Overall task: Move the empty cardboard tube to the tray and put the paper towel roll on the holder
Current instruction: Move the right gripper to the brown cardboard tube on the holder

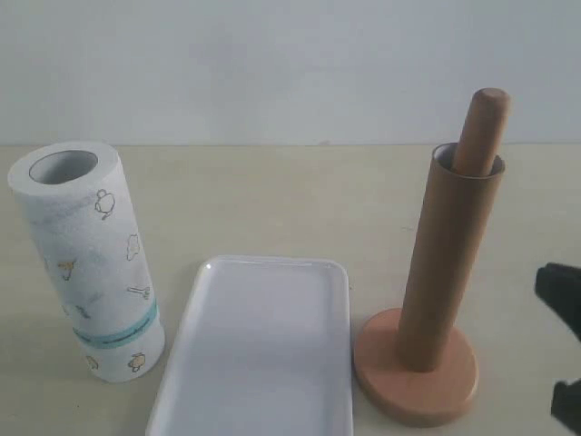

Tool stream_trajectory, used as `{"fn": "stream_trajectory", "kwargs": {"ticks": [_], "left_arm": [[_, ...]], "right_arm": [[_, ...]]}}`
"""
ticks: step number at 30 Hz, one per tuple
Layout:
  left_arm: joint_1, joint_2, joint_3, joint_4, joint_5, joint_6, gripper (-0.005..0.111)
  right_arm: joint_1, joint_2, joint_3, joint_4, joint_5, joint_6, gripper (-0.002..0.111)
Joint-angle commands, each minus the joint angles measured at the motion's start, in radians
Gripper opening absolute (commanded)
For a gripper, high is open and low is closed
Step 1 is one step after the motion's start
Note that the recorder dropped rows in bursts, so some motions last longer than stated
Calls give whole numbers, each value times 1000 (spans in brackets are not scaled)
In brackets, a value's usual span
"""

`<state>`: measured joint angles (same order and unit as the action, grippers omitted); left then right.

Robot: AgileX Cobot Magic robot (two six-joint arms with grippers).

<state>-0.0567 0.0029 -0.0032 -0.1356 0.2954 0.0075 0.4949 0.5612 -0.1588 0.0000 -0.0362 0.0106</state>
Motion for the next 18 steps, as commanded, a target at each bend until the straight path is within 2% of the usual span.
{"fn": "stream_trajectory", "kwargs": {"ticks": [1, 7, 8, 10, 11, 13, 15, 16, 18], "left_arm": [[3, -3, 3, 2, -3, -8, 6], [3, -3, 3, 2, -3, -8, 6], [3, -3, 3, 2, -3, -8, 6], [3, -3, 3, 2, -3, -8, 6], [3, -3, 3, 2, -3, -8, 6], [3, -3, 3, 2, -3, -8, 6], [3, -3, 3, 2, -3, -8, 6], [3, -3, 3, 2, -3, -8, 6], [3, -3, 3, 2, -3, -8, 6]], "right_arm": [[105, 47, 82, -10, -143, -48, 0], [156, 49, 159, 0, -340, -31, 0], [154, 49, 159, 0, -335, -24, 2], [154, 49, 159, 13, -353, -20, 12], [154, 49, 159, 13, -356, -20, 18], [154, 49, 159, 13, -347, -18, 41], [154, 49, 159, 44, -340, -18, 71], [154, 49, 159, 64, -342, -18, 82], [154, 49, 159, 115, -340, -16, 94]]}}
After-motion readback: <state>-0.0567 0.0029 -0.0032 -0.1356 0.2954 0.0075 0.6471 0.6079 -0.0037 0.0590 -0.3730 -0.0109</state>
